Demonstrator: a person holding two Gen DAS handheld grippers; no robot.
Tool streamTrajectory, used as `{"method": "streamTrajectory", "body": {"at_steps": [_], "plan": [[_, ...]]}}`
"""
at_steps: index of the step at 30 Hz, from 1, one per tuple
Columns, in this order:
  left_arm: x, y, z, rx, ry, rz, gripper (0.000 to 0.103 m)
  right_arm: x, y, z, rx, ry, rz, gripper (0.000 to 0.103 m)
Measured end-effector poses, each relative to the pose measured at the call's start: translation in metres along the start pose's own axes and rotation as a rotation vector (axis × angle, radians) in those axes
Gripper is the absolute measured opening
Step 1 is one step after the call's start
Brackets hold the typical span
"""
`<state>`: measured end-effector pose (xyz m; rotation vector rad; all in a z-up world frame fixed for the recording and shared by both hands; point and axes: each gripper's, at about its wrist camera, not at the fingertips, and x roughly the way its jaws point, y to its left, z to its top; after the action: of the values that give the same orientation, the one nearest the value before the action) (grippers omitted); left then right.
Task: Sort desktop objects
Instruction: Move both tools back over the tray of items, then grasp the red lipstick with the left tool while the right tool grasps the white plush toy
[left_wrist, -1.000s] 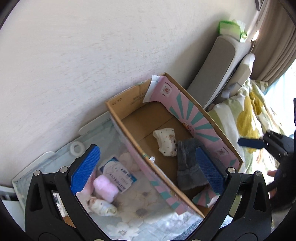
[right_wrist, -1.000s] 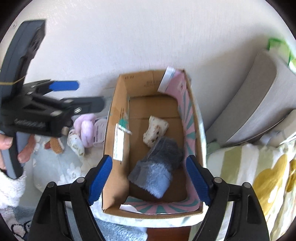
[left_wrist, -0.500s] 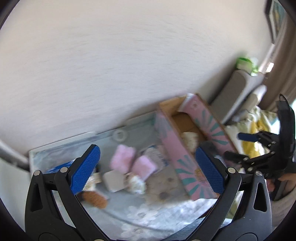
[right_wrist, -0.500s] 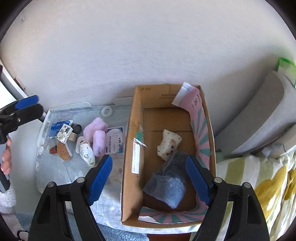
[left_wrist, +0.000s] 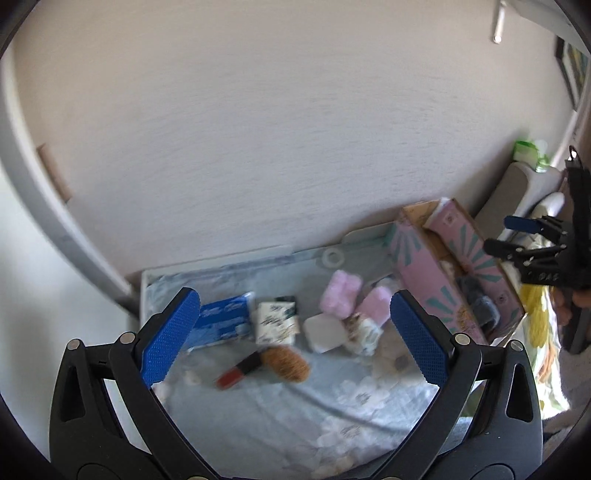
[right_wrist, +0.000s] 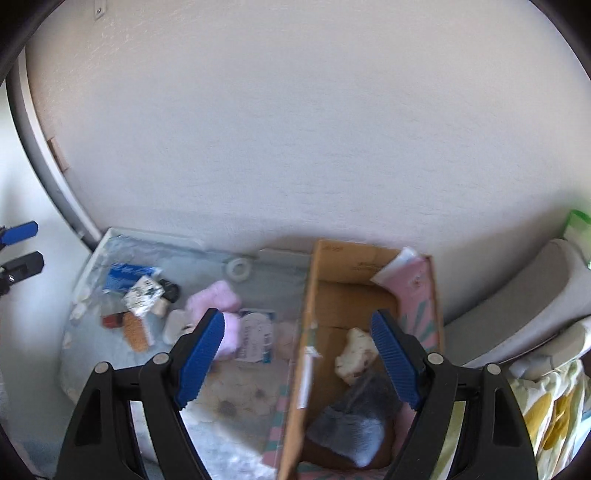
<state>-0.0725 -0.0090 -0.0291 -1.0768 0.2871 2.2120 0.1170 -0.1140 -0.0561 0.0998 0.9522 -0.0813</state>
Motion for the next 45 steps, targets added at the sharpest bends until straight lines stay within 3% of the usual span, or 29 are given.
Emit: {"method": "streamTrajectory", "body": {"at_steps": [3,11,20,27,34,43,45], "plan": [[-0.004,0.019,-0.011,-0.024,-0.003,0.039,0.103,0.003,0.008,0.006,0.038,0.004,0.083,0.079],[-0.007,0.061,-0.051,-0.110,0.015,0.080,0.103,0.014,0.053,0.012,-0.049,0.015,0.105,0.079],[0.028,0.081,-0.107,-0.144,0.083,0.053,0.101,0.063,0.090,-0.009,-0.076,0.120,0.179,0.079],[0.084,0.071,-0.134,-0.039,0.117,0.031,0.097,0.101,0.105,-0.042,-0.030,0.221,0.196,0.079],[0.147,0.056,-0.146,0.115,0.182,0.029,0.080,0.133,0.107,-0.063,0.040,0.275,0.191,0.078],[0.176,0.059,-0.149,0.125,0.237,-0.012,0.074,0.162,0.109,-0.066,0.128,0.318,0.233,0.045],[0.179,0.058,-0.147,0.126,0.244,-0.029,0.069,0.167,0.109,-0.068,0.147,0.331,0.227,0.042]]}}
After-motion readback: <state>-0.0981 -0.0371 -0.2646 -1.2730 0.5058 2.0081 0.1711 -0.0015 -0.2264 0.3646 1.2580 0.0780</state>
